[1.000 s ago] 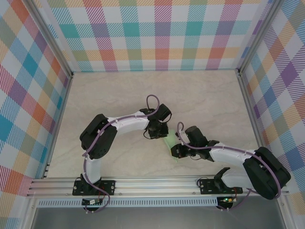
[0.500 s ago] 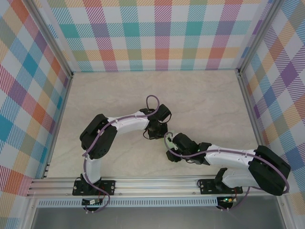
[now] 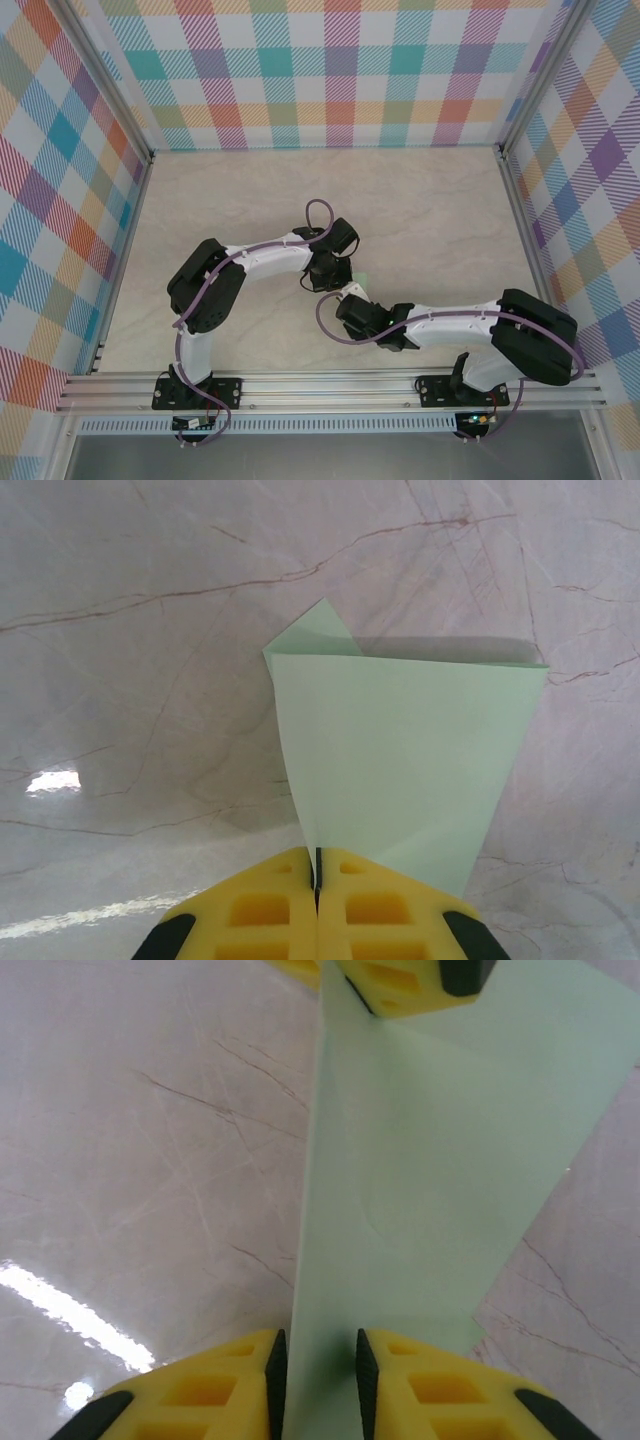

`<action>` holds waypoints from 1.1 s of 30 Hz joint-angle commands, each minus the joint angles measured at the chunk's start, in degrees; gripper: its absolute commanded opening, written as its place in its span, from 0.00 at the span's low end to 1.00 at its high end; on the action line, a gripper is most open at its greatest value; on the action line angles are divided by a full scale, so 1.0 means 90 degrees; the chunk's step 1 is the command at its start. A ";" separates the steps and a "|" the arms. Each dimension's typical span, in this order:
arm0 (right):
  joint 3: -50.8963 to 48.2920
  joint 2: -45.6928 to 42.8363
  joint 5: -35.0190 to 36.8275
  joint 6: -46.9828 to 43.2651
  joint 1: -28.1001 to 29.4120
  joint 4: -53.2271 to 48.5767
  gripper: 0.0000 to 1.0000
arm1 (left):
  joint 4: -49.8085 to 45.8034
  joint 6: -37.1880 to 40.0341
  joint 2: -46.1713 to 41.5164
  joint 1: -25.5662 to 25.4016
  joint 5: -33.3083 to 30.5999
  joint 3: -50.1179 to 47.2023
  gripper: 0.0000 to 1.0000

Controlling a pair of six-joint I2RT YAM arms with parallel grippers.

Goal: Fold a paper plane with a square sheet of paper (pick it up from the middle)
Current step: Fold the wing for the fifth time at the center of the table.

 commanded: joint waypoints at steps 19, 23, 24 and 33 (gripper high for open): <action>-0.0170 -0.0454 0.0124 0.0535 0.0118 0.0149 0.19 | -0.0148 -0.0077 -0.0167 0.0078 -0.0025 0.0025 0.00; -0.0177 -0.0312 0.0125 0.0599 0.0118 0.0141 0.12 | -0.0148 -0.0073 -0.0172 0.0078 -0.0015 0.0035 0.00; -0.0172 -0.0272 0.0127 0.0631 0.0115 0.0142 0.11 | -0.0157 -0.0071 -0.0187 0.0079 -0.0032 0.0035 0.00; -0.0375 -0.0319 -0.0343 0.0750 -0.0075 0.0565 0.01 | -0.0235 -0.0115 -0.0661 0.0124 -0.0370 -0.0106 0.15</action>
